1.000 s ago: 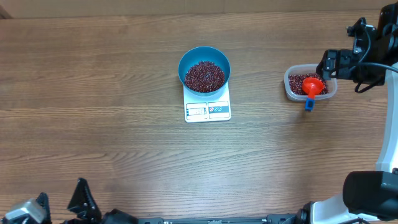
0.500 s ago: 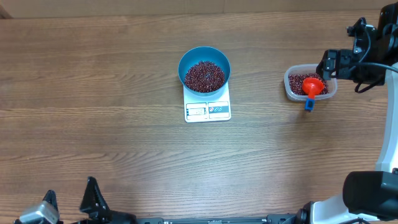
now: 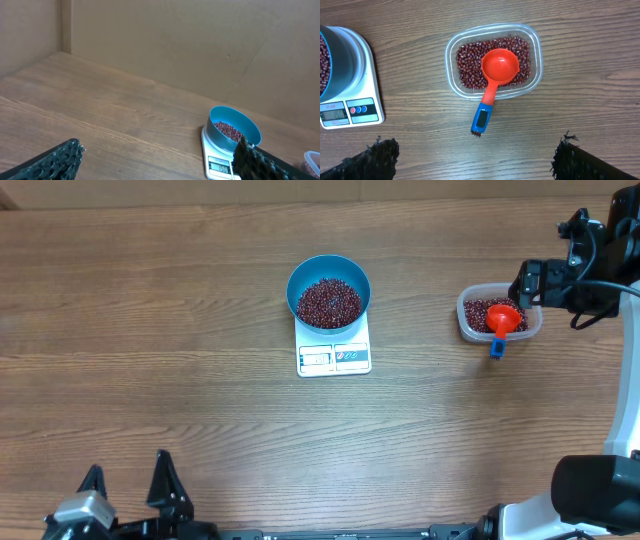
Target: Scoop item into bowl and weigh 150g on scale
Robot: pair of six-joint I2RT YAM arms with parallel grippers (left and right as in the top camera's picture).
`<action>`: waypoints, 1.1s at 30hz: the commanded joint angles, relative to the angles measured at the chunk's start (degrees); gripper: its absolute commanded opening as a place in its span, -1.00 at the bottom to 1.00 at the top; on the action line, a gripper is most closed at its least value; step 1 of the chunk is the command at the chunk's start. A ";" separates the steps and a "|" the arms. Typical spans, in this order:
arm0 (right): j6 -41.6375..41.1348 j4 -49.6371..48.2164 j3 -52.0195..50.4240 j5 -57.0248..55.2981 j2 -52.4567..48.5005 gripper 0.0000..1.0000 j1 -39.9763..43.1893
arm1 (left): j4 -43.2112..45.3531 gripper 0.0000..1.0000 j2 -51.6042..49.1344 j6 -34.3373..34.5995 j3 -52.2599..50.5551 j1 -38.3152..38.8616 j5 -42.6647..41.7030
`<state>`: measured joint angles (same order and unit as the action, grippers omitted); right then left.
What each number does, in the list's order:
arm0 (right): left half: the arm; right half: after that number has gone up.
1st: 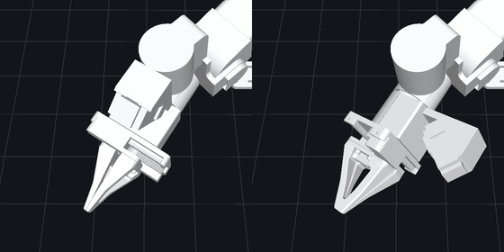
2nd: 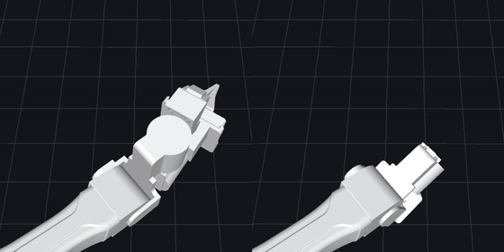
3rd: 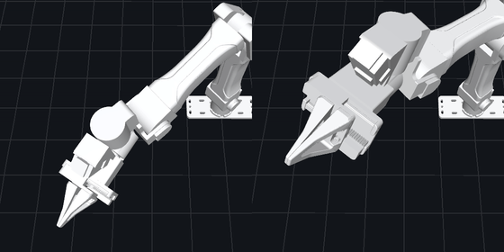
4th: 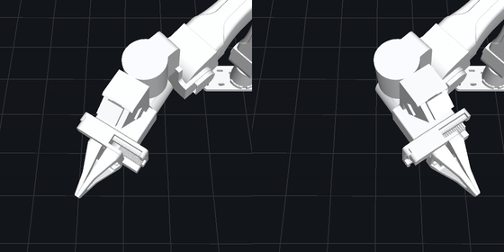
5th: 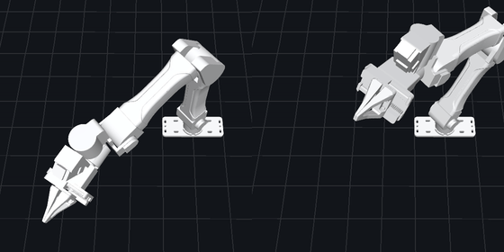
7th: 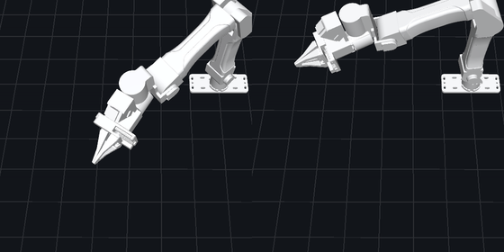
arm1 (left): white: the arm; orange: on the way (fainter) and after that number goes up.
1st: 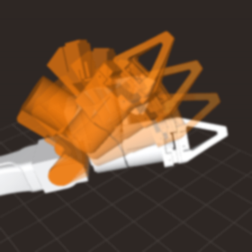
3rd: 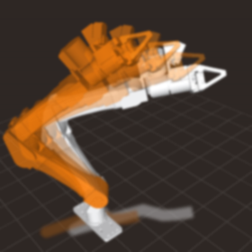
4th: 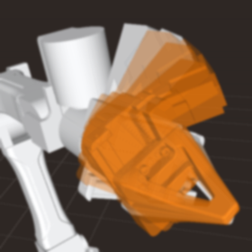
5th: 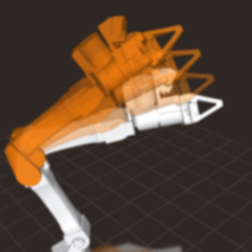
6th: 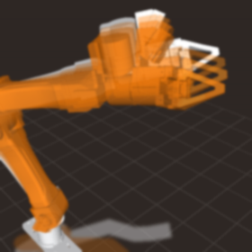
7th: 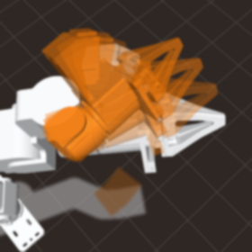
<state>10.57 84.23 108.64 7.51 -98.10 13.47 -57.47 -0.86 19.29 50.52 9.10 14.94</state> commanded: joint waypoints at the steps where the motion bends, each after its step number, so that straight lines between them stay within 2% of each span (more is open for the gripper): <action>1: 0.22 -0.09 1.29 0.24 0.42 1.00 0.00 | 1.99 0.99 0.61 -1.57 -2.36 -0.52 -1.49; 9: 0.22 -0.09 1.29 0.24 0.42 1.00 0.00 | 12.37 0.98 0.61 -4.42 -10.14 -0.90 -4.76; 19: 0.22 -0.09 1.29 0.24 0.42 1.00 0.00 | 24.37 0.98 0.61 -8.55 -20.00 -4.92 -10.38; 24: 0.22 -0.09 1.29 0.24 0.42 1.00 0.00 | 28.11 0.99 0.61 -11.52 -23.56 -7.41 -14.69; 33: 0.22 -0.09 1.29 0.24 0.42 1.00 0.00 | 32.28 0.99 0.61 -12.04 -29.18 -11.89 -19.26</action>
<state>10.59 84.20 108.64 7.51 -98.10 13.45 -26.28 -0.86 8.69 23.09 -1.34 -1.02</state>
